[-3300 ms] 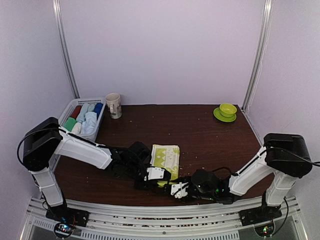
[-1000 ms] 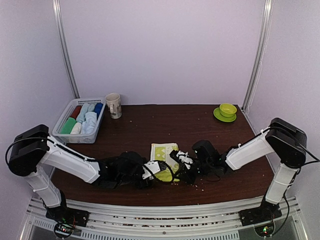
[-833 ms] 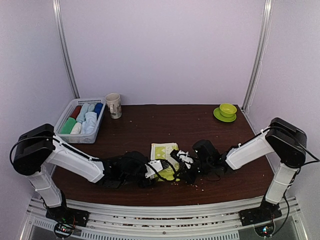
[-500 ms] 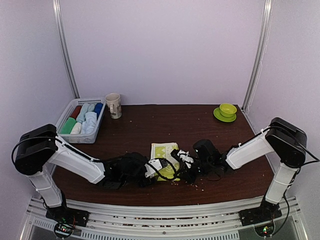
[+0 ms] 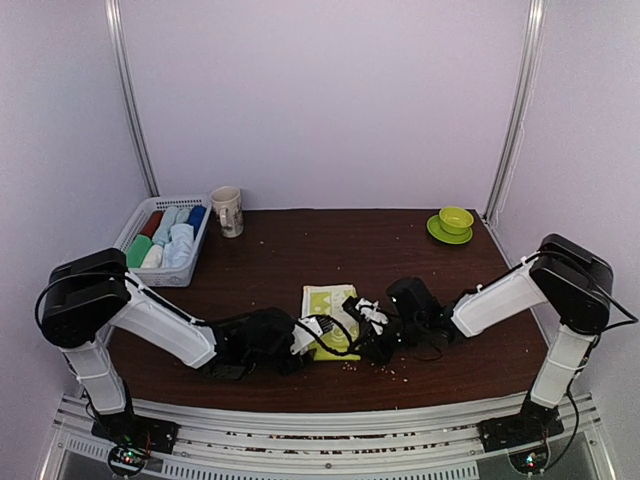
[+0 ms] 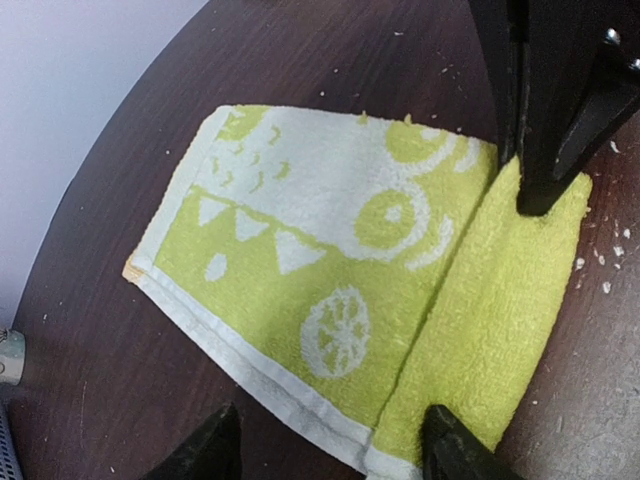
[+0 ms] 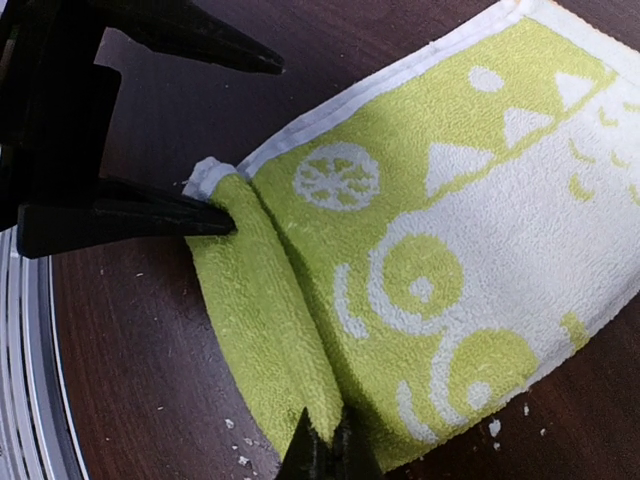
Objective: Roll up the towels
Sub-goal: Roll the towel at the center of the board.
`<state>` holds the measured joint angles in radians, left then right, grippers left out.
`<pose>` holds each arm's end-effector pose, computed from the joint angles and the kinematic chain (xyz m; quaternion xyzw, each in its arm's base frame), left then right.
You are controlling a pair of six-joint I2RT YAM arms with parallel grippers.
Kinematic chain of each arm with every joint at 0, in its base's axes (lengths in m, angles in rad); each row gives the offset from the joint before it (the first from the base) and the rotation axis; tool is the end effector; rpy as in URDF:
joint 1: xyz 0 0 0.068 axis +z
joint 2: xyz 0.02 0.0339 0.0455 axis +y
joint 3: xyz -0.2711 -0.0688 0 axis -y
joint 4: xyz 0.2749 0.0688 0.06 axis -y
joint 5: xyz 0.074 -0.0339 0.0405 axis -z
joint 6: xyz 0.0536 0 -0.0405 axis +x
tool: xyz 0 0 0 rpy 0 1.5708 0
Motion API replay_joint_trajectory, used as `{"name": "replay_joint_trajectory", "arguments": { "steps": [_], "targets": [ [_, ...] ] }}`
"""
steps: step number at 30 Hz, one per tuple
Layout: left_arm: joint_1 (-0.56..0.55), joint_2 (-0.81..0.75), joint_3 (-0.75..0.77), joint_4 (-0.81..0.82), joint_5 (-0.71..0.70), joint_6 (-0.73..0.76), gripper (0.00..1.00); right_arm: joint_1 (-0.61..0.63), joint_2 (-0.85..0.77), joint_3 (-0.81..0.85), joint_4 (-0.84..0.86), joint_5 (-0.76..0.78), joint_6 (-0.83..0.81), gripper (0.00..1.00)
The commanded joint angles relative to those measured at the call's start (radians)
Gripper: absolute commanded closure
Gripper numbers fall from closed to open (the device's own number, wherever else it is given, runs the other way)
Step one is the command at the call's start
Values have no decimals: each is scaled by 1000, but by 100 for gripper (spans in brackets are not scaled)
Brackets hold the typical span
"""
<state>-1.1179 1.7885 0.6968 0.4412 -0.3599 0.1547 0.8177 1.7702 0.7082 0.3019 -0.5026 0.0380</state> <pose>0.1733 -0.3130 0.0867 0.4599 0.7562 -0.0603 0.4615 0.2189 0.2713 0.0850 -0.4290 0.7860 0.3664 0.2527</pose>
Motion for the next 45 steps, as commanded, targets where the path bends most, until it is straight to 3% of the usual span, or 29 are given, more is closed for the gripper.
{"name": "replay_joint_trajectory", "arguments": {
  "steps": [1, 7, 11, 19, 31, 39, 45],
  "targets": [
    [13, 43, 2, -28, -9, -19, 37, -25, 16, 3, -103, 65, 28, 97],
    [13, 62, 8, -34, 19, -21, 40, -48, -59, -3, -155, 164, 92, 80],
    [13, 76, 25, -47, 26, -18, 40, -56, -146, -9, -187, 205, 118, 74],
    [13, 83, 49, -50, 33, -18, 40, -55, -239, -23, -112, 26, 210, 74],
    [13, 89, 59, -60, 38, -18, 41, -44, -16, -54, 257, -216, 442, 78],
    [13, 88, 50, -64, 33, -16, 41, -94, 9, -74, 213, -69, 448, 80],
    [15, 93, 51, -71, 39, -18, 42, -109, -10, -50, 62, 52, 329, 77]
  ]
}}
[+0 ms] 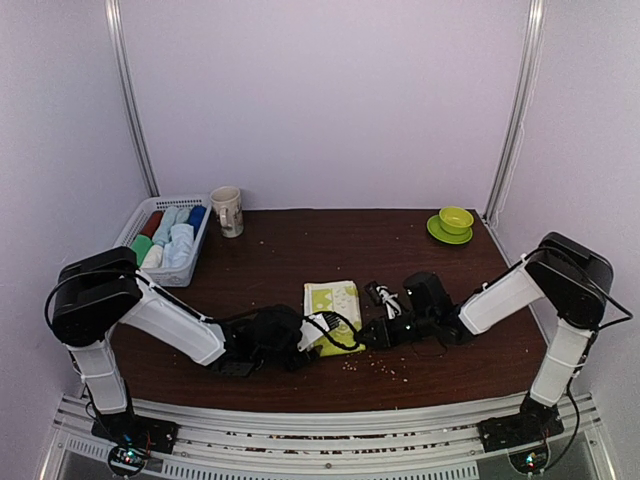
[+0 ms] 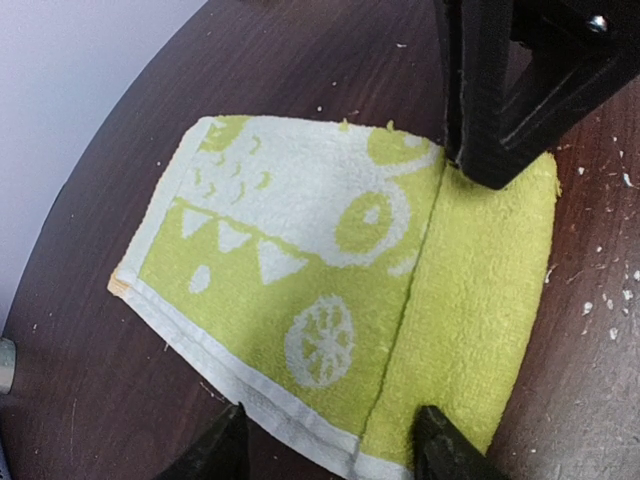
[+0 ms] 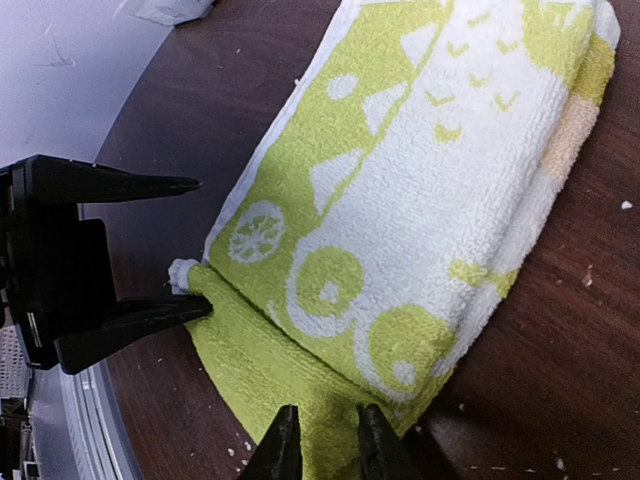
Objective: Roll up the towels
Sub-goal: Roll the towel at the center of the board.
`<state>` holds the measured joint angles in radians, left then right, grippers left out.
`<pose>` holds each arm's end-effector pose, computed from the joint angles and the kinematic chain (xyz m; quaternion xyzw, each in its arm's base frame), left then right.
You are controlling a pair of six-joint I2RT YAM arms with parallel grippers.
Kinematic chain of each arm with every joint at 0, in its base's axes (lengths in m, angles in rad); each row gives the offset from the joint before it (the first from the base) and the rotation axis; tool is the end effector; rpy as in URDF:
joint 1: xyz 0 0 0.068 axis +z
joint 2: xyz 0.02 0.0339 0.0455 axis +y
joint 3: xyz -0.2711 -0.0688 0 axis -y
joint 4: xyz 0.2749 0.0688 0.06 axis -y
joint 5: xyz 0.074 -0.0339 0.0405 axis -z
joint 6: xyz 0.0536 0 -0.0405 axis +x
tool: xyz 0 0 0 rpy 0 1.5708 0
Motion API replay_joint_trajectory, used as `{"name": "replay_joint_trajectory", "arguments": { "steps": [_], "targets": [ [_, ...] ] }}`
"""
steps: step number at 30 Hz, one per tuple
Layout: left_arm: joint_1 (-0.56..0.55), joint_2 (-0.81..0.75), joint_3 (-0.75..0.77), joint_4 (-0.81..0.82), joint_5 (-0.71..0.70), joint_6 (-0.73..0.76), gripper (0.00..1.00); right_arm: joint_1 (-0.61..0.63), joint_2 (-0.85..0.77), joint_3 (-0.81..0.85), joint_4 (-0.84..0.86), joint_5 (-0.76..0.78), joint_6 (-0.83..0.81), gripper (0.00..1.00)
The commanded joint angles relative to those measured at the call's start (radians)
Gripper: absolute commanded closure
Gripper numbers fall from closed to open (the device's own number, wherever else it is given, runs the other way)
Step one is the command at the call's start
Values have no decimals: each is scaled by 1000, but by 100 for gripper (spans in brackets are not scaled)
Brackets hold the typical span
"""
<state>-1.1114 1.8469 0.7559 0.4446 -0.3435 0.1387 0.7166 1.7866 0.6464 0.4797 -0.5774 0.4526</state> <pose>0.1817 -0.3267 0.0832 0.4542 0.7598 -0.0701 0.4599 0.2381 0.2462 0.0806 -0.2374 0.8371 0.4458 0.2103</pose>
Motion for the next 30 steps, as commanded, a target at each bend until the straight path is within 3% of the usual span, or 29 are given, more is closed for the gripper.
{"name": "replay_joint_trajectory", "arguments": {
  "steps": [1, 9, 13, 17, 22, 30],
  "targets": [
    [8, 36, -4, -78, 25, -3, 42, -8, -38, 14, -134, 145, -118, 75],
    [31, 41, 51, -162, 110, -2, 42, 63, -252, -63, -197, 333, -495, 55],
    [56, 36, 90, -229, 196, -2, 42, 120, -400, -194, -57, 374, -643, 44],
    [85, 20, 134, -311, 270, 2, 42, 166, -485, -289, 50, 394, -765, 39],
    [152, 37, 211, -426, 405, 2, 42, 240, -480, -300, 73, 448, -906, 39],
    [225, 123, 294, -517, 552, -8, 49, 382, -324, -206, 27, 712, -1110, 39]
  ]
}}
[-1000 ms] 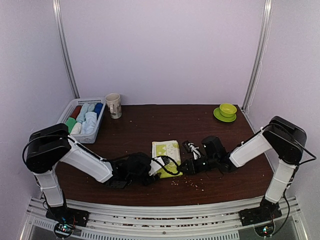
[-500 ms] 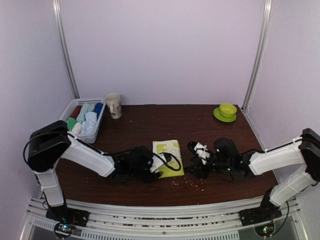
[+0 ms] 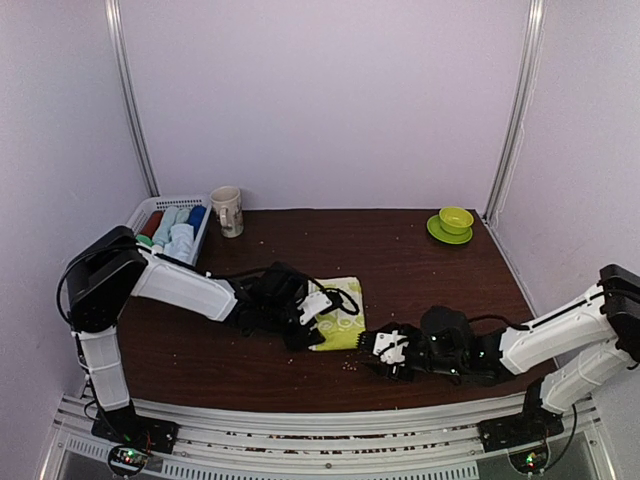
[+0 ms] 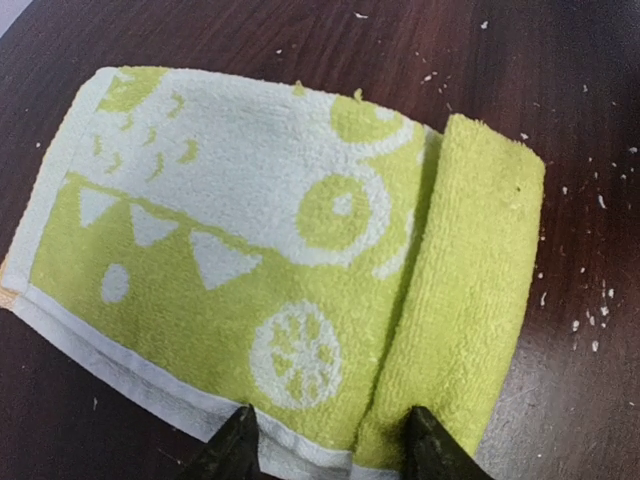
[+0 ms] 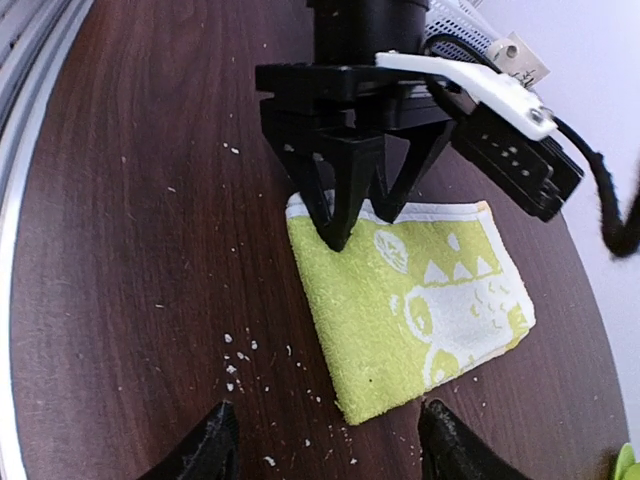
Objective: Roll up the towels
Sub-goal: Roll the towel at the center of the board.
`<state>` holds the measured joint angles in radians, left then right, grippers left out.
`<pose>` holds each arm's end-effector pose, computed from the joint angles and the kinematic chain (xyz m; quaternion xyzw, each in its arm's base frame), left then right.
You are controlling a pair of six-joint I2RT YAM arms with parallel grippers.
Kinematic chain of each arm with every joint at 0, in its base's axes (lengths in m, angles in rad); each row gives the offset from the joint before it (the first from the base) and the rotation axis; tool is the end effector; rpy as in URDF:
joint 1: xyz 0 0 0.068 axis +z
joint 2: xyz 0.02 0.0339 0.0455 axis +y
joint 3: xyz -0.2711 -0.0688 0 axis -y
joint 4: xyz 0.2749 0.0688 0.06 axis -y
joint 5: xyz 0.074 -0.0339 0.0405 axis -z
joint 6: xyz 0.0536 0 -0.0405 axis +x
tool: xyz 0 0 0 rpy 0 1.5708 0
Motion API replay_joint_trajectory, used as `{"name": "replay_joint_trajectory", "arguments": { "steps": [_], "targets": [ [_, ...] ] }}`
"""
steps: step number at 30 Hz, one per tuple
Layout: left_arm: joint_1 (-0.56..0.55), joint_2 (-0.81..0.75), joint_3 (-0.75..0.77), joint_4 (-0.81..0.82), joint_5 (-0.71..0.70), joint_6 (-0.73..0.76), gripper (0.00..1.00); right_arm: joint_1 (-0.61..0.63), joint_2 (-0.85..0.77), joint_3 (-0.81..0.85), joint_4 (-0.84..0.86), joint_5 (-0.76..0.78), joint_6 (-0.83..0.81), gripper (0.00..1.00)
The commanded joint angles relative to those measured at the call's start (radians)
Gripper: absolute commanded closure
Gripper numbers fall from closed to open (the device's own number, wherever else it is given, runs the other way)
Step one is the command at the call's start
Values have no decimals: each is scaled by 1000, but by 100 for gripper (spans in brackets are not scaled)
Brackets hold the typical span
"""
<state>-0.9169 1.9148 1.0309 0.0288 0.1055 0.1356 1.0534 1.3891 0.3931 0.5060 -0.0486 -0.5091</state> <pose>0.2484 -0.3334 0.0981 0.4858 0.7995 -0.1789 0.3046 0.1379 0.2476 0.1220 -0.6125 0.5999 0.1583 0.4898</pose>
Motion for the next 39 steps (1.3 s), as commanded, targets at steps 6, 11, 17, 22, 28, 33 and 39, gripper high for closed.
{"name": "replay_joint_trajectory", "arguments": {
  "steps": [6, 11, 17, 22, 28, 33, 39],
  "targets": [
    [61, 88, 75, -177, 187, 0, 52, 96, 220, 91, 52, 353, -266, 40],
    [86, 93, 101, -225, 253, 3, 56, 110, 350, 152, 59, 450, -339, 42],
    [98, 93, 115, -255, 287, 9, 56, 116, 456, 207, 66, 513, -405, 49],
    [108, 93, 121, -263, 309, 9, 56, 130, 522, 235, 56, 571, -466, 59],
    [113, 88, 123, -266, 321, 14, 56, 133, 554, 255, 50, 573, -488, 80],
    [113, 59, 108, -263, 303, 25, 54, 131, 555, 307, -61, 511, -429, 100],
    [113, -82, 12, -176, 184, 39, 33, 119, 464, 352, -243, 358, -332, 100]
  ]
}}
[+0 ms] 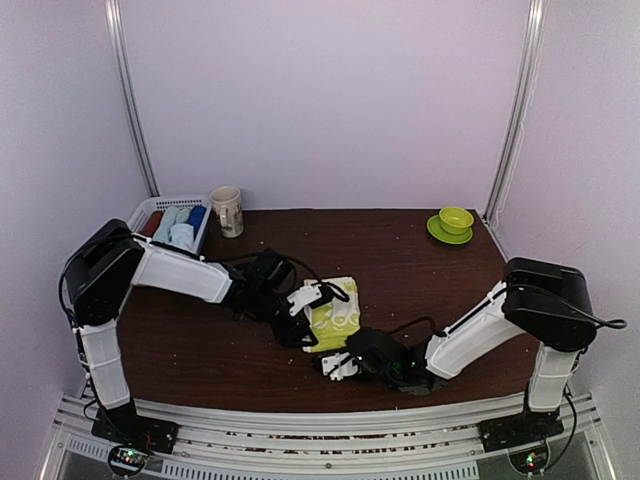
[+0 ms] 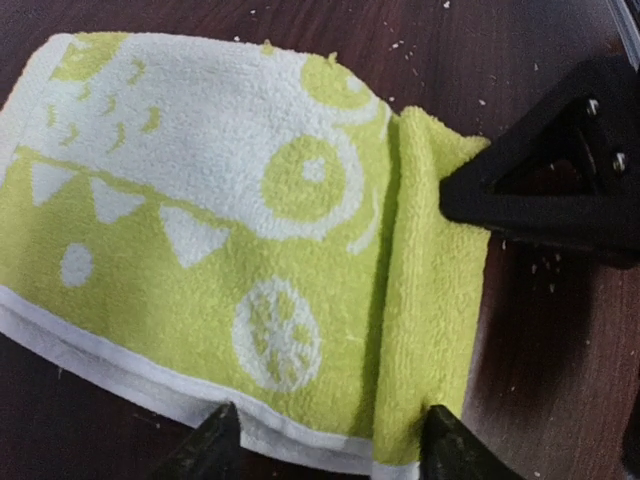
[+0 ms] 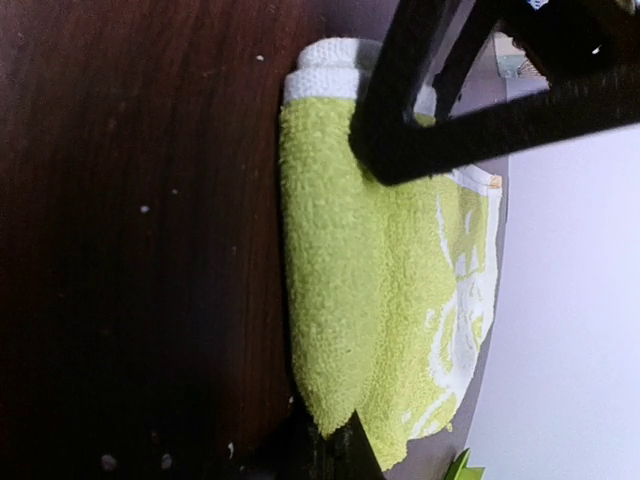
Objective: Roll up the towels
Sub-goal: Roll the towel at the center of the board.
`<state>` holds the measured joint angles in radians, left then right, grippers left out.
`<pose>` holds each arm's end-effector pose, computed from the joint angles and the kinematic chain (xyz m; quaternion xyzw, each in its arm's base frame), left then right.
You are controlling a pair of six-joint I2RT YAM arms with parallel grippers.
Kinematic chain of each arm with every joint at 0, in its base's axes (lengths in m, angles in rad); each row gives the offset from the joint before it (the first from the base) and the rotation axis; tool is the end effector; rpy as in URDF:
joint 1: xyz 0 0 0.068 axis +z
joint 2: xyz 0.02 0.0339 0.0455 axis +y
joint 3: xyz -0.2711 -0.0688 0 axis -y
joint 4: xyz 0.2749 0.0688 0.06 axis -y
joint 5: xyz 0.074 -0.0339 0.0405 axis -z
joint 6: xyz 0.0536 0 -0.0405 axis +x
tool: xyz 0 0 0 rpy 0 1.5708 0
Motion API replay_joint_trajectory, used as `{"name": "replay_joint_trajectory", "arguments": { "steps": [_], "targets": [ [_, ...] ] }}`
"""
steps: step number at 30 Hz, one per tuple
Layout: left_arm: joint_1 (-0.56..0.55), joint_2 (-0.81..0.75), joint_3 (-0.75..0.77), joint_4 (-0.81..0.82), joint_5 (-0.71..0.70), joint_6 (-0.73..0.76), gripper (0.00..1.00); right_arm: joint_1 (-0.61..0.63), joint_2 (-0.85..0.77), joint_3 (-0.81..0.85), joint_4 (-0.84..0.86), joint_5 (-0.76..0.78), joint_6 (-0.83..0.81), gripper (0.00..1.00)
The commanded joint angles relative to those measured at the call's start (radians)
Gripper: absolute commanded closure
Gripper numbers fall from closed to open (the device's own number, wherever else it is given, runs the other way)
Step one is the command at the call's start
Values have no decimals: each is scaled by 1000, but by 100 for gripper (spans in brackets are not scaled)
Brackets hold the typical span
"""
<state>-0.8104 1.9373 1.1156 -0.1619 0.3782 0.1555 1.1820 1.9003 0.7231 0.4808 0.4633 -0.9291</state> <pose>0.2730 -0.3157 0.1031 0.4848 0.8074 -0.2618 0.2113 0.1594 0.3260 0.0609 -0.7194 0.5191 -0.1544 0.4350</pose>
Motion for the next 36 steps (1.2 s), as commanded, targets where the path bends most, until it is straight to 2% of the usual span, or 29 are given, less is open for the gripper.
{"name": "replay_joint_trajectory", "arguments": {
  "steps": [1, 4, 7, 12, 19, 25, 32, 36],
  "targets": [
    [7, -139, -98, 38, -114, 21, 29, -14, -67, 31, -252, -179, 102, 100],
    [7, -235, -173, 102, -180, 39, 22, -23, -100, 56, -344, -251, 135, 100],
    [4, -337, -268, 191, -216, 48, 20, -33, -109, 94, -448, -335, 166, 100],
    [-32, -526, -496, 438, -203, 90, 21, -75, -106, 152, -551, -494, 264, 100],
    [-174, -651, -732, 668, -311, 209, 26, -157, -92, 230, -673, -728, 331, 100],
    [-260, -622, -737, 694, -393, 283, 27, -217, -30, 355, -866, -876, 355, 100],
    [-340, -420, -638, 682, -497, 350, 33, -274, 44, 473, -1016, -998, 375, 100],
    [-353, -362, -610, 704, -546, 368, 36, -302, 67, 508, -1062, -1035, 378, 100]
  ]
}}
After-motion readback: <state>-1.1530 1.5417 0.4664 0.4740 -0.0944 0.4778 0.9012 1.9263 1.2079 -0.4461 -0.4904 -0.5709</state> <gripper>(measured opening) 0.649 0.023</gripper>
